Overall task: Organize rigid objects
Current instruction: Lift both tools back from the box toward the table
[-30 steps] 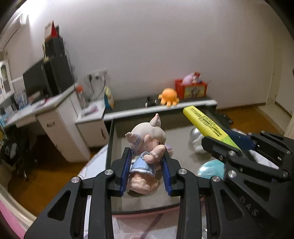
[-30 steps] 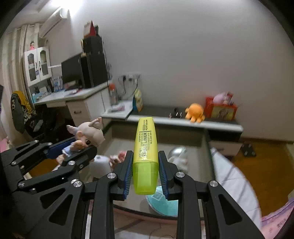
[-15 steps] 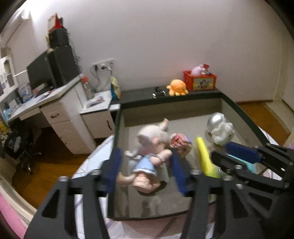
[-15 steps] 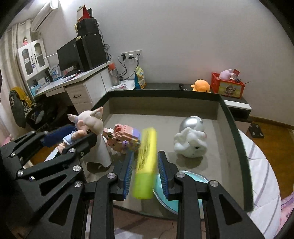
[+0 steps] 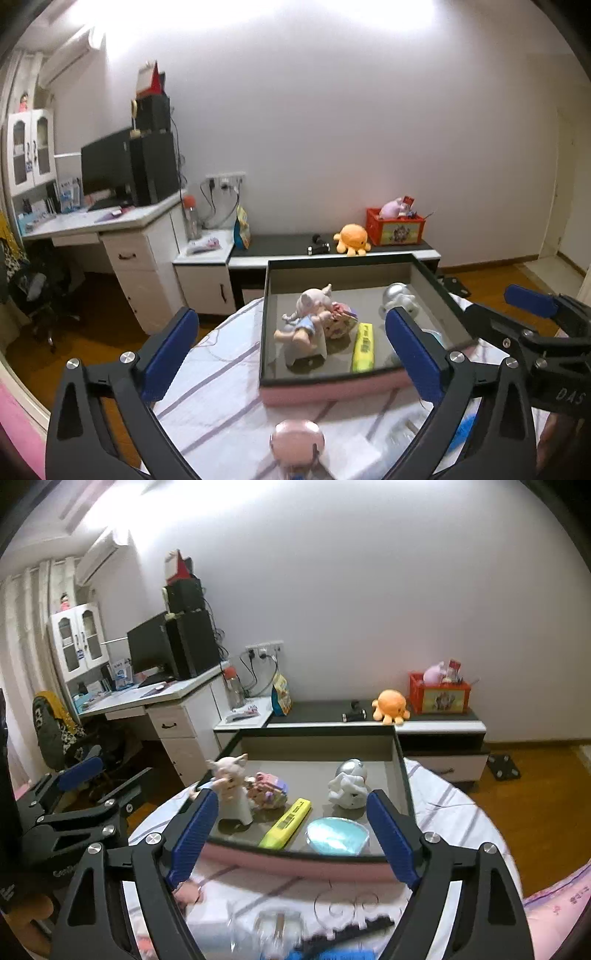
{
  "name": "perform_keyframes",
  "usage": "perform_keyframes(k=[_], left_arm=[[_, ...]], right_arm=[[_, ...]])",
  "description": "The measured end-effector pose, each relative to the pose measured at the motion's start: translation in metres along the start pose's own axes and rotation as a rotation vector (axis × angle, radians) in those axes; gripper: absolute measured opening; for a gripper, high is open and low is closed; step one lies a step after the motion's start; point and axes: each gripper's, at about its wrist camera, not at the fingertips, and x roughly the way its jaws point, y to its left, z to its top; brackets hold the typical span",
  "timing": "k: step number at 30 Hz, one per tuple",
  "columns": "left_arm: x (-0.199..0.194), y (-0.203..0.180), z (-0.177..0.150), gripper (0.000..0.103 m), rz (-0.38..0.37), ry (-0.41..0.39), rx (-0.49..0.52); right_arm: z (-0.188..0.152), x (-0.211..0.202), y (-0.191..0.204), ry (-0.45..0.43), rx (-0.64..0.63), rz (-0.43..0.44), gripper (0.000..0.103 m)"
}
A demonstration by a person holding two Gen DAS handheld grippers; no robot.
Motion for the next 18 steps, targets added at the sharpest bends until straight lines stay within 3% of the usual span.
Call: perform_keyframes(k=[7,11,12,18], left_arm=[[-0.079,-0.012,-0.022,0.103,0.056,-0.09,0.012],[-0.115,-0.021,-0.027,0.103,0.101,-0.143,0.016],[-0.122,-0.021,-0.027,0.103,0.107,-0.156,0.012],[-0.156,-0.03,-0.029,0.103,0.098,-0.209,0.018]], right_arm=[[-0.025,-0.059,0.017,-0.09,-0.027,-0.02,0.086],[-0.039,-0.093,0.025,-0.151,-0.034,-0.062,0.093],[-0.041,-0.1,0.025,-0.159,-0.032,-0.075,0.102],[-0.051,-0.14,0.028,-0.223,-0.037,-0.114,0.103]])
